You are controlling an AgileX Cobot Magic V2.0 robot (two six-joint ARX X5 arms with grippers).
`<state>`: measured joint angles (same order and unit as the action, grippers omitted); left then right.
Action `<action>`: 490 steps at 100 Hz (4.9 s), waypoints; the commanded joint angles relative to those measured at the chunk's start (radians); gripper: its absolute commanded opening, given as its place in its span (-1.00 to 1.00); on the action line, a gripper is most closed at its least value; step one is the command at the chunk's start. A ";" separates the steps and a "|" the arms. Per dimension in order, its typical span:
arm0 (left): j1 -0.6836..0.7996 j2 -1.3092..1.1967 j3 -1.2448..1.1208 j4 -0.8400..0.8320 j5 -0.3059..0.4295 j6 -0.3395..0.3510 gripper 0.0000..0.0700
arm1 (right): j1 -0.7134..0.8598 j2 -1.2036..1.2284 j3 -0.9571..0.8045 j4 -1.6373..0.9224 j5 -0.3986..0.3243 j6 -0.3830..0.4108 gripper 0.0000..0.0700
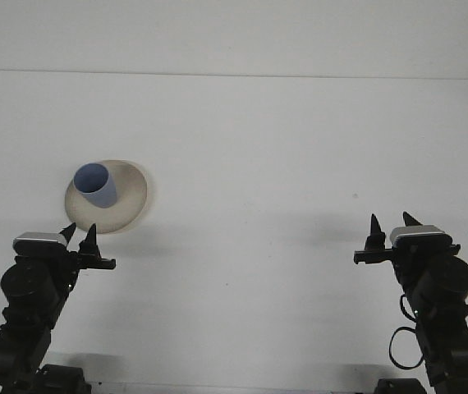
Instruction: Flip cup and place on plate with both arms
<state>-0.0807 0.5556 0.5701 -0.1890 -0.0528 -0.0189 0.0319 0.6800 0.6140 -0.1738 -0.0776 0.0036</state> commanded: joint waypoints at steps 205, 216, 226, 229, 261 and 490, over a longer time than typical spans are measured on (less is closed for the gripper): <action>0.002 -0.188 -0.138 0.166 -0.003 0.053 -0.97 | 0.002 0.001 0.006 0.013 0.000 -0.001 -1.00; 0.002 -0.280 -0.275 0.302 -0.002 0.051 -0.97 | 0.002 0.001 0.006 0.013 0.000 -0.001 -1.00; 0.002 -0.371 -0.375 0.327 -0.002 0.028 -0.97 | 0.002 0.001 0.006 0.013 0.000 -0.001 -1.00; 0.002 -0.398 -0.398 0.319 -0.002 0.021 -0.97 | 0.002 0.001 0.006 0.013 0.000 -0.001 -1.00; 0.005 -0.552 -0.539 0.318 -0.002 -0.026 -0.97 | 0.002 0.001 0.006 0.014 0.000 -0.001 -1.00; 0.006 -0.552 -0.556 0.333 0.000 -0.035 -0.97 | -0.017 -0.585 -0.430 0.204 0.004 -0.001 -1.00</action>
<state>-0.0761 0.0055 0.0341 0.1326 -0.0528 -0.0444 0.0216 0.1223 0.1993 0.0147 -0.0757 0.0036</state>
